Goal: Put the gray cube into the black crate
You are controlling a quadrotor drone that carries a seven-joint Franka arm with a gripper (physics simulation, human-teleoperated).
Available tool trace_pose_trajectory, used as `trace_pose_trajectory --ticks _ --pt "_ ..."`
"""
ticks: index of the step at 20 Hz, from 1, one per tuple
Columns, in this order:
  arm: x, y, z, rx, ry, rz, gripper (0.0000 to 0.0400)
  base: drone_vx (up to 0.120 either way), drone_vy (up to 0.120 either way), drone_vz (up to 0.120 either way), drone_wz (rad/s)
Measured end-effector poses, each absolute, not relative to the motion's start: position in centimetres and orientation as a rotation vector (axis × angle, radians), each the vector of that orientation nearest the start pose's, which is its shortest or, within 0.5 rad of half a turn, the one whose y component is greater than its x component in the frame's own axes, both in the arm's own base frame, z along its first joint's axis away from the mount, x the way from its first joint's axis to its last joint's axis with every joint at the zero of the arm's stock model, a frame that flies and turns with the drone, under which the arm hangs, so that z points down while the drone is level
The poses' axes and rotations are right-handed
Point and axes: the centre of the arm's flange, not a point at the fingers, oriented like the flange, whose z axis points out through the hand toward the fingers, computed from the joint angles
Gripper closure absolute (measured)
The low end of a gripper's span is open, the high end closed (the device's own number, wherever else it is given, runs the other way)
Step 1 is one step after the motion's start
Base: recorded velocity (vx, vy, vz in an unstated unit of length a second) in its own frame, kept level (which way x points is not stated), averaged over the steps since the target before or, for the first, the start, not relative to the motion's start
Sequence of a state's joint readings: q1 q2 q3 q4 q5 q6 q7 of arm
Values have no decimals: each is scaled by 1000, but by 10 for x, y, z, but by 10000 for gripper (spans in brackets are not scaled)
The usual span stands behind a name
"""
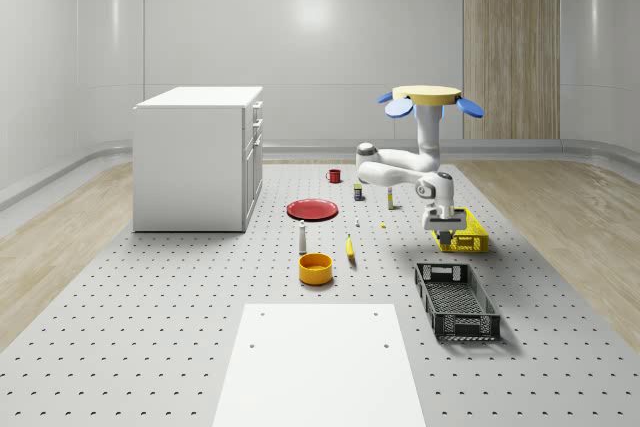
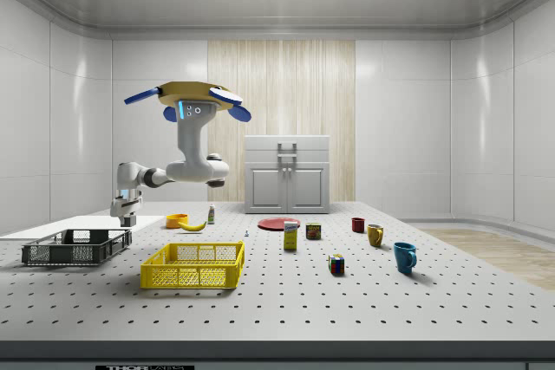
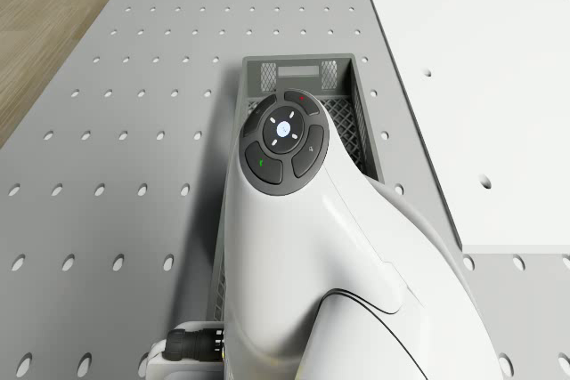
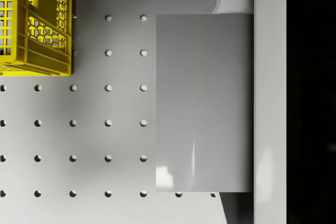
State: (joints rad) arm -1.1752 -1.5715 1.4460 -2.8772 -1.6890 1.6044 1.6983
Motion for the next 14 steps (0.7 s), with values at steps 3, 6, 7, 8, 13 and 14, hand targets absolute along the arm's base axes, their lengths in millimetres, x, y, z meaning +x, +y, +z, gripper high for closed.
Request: trace_pose_trajectory --ticks 3,6,7,8,13,14 --pt "307 0 473 1 -2 786 150 120 0 0 0" --pt "307 0 473 1 -2 786 150 120 0 0 0" --pt "307 0 473 1 -2 786 150 120 0 0 0" --pt "307 0 473 1 -2 786 150 120 0 0 0" --pt "307 0 473 1 -2 786 150 120 0 0 0" --pt "307 0 473 1 -2 786 150 120 0 0 0"
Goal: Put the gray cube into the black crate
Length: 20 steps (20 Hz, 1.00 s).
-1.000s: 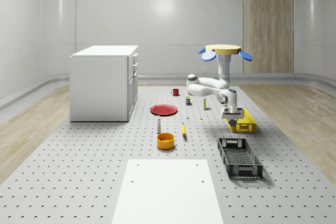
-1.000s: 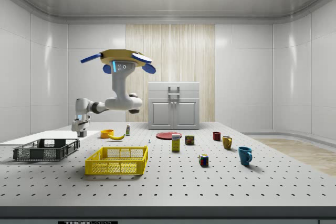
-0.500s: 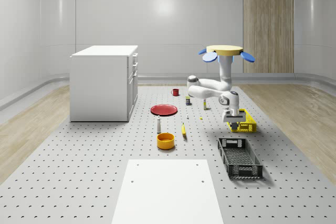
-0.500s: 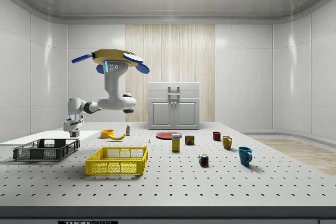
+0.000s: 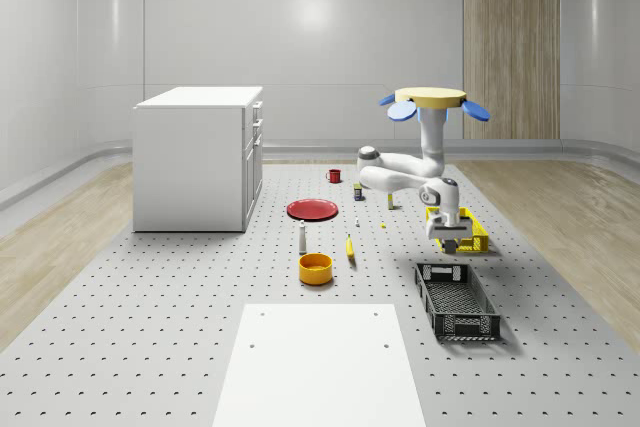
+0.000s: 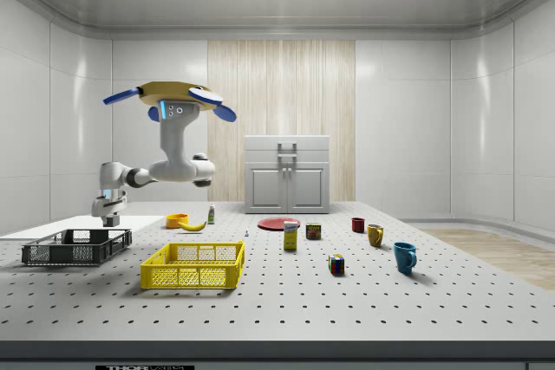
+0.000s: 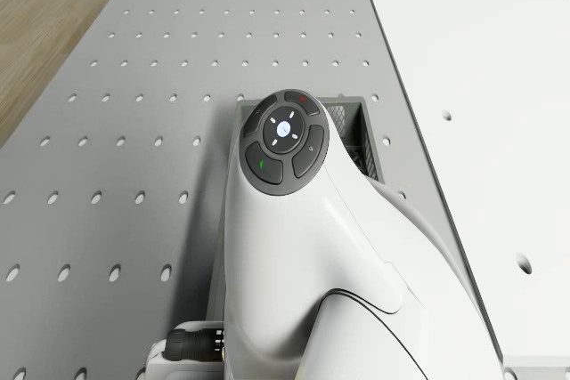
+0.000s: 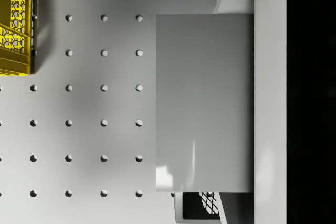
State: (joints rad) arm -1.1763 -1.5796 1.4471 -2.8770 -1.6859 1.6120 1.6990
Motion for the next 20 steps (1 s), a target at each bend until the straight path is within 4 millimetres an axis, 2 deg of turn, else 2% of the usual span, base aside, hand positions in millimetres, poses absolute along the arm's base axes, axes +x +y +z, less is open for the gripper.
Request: trace_pose_trajectory --ticks 10,14,20 --pt "307 0 473 1 -2 786 150 120 0 0 0" --pt "307 0 473 1 -2 786 150 120 -110 0 0" --pt "307 0 473 1 -2 786 150 120 0 -120 0"
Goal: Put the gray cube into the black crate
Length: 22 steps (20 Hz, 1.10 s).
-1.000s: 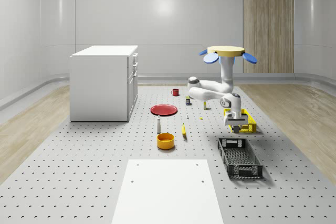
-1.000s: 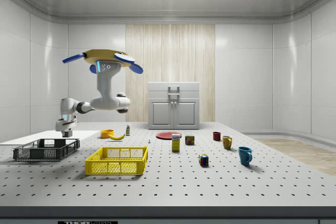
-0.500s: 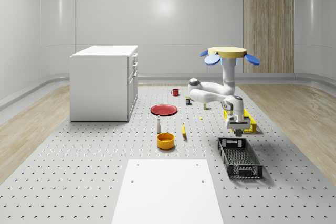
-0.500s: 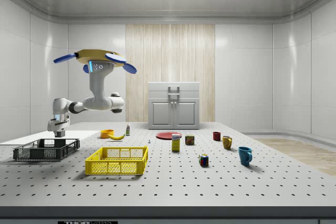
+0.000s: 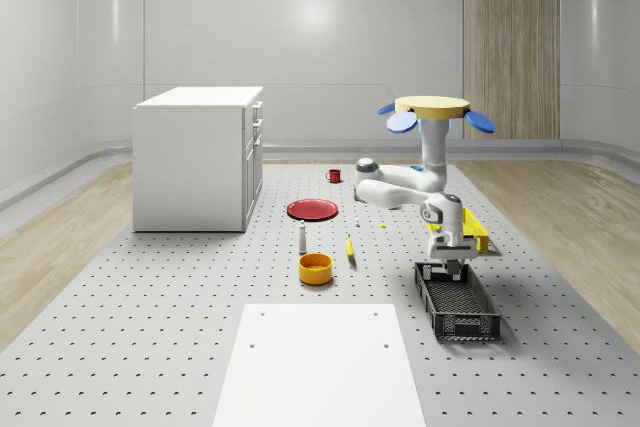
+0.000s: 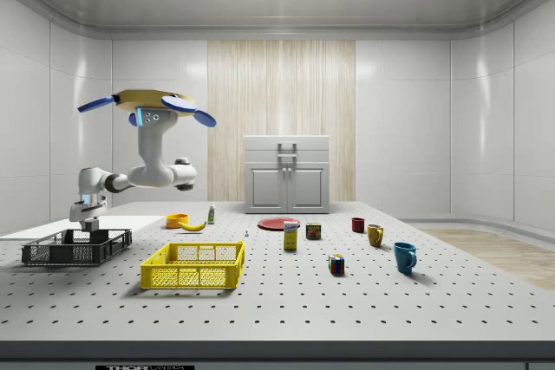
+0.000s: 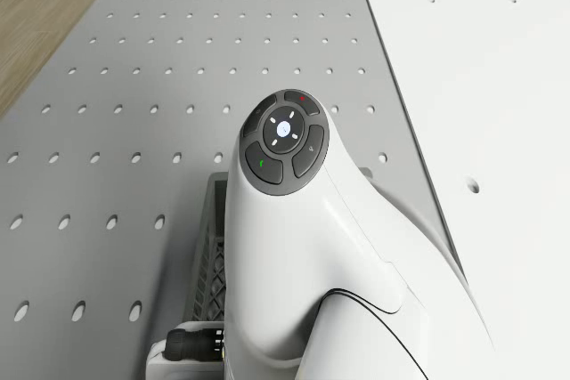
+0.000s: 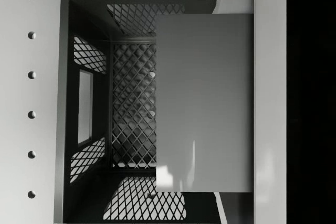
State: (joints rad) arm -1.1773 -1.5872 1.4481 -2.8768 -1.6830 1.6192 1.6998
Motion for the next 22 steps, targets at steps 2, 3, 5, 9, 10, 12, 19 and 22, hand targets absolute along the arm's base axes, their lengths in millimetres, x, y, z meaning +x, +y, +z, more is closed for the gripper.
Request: trace_pose_trajectory --ticks 2,3,5,9,10,12,19,22 --pt "307 0 473 1 -2 786 150 100 0 -40 0" --pt "307 0 475 1 -2 786 150 0 0 0 0" --pt "307 0 481 1 -2 786 150 0 0 0 0" --pt "307 0 496 1 -2 786 150 0 0 0 0" --pt "307 0 500 1 -2 786 150 0 0 0 0" --pt "307 0 508 1 -2 786 150 0 0 0 0" --pt "307 0 538 1 -2 786 150 0 0 0 0" --pt "307 0 545 1 -2 786 117 0 0 0 0"
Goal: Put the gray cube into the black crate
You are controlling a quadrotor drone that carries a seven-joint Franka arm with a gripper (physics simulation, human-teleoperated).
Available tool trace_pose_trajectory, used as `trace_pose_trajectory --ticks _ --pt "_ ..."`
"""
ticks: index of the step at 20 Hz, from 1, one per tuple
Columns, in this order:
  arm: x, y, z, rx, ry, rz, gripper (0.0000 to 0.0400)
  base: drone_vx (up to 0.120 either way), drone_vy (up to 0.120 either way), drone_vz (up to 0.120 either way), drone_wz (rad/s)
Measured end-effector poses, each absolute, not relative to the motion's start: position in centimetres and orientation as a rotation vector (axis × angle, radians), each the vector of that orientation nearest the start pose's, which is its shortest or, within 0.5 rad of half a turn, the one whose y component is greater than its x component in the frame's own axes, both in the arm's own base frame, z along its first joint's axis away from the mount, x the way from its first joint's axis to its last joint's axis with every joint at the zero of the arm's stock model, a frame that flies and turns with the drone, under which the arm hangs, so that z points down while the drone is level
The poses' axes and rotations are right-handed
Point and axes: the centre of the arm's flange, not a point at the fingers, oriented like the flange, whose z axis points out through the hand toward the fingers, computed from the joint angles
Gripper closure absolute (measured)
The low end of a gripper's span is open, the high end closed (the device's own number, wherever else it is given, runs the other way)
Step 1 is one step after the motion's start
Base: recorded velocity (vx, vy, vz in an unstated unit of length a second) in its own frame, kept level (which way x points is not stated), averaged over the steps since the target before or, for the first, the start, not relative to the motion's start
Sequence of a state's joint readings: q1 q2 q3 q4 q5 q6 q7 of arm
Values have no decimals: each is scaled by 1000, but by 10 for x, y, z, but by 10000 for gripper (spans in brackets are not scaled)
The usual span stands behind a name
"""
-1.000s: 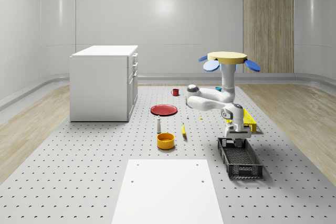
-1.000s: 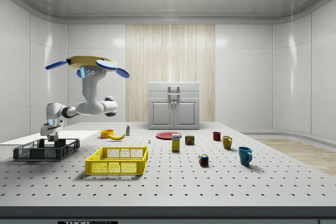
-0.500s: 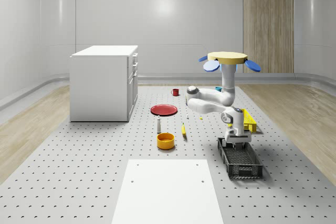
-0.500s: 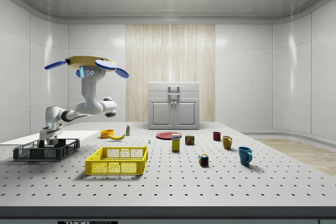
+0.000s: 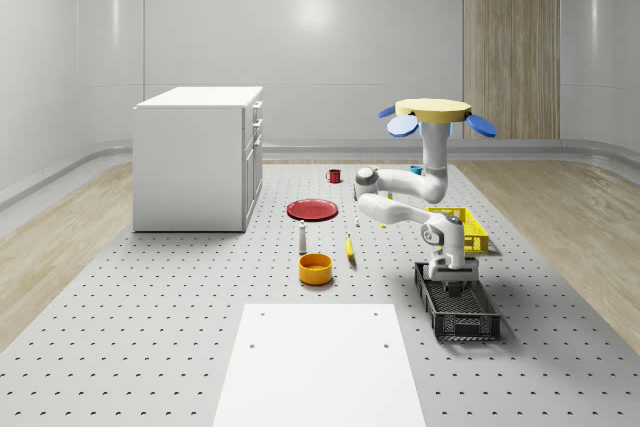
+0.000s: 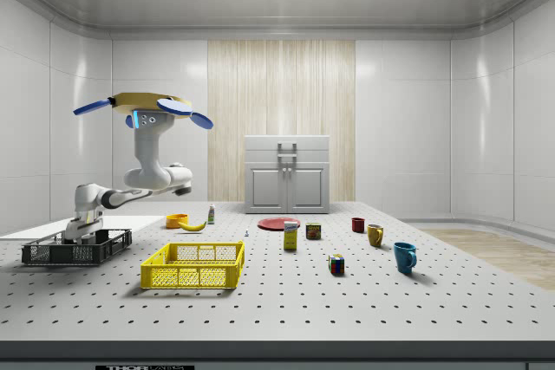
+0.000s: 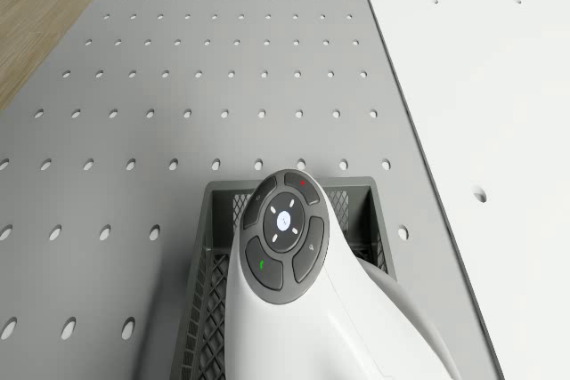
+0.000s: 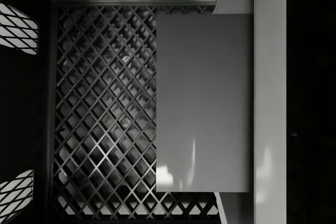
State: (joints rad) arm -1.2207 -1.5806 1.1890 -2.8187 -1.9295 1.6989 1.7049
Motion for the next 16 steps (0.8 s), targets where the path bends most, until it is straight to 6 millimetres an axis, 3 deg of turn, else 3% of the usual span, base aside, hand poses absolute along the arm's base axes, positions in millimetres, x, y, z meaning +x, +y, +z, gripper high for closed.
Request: trace_pose_trajectory --ticks 3,6,16 --pt "307 0 548 1 -2 786 55 0 0 0 0" --pt "307 0 542 1 -2 786 26 0 0 0 0" --pt "307 0 512 1 -2 786 2 0 0 0 0"
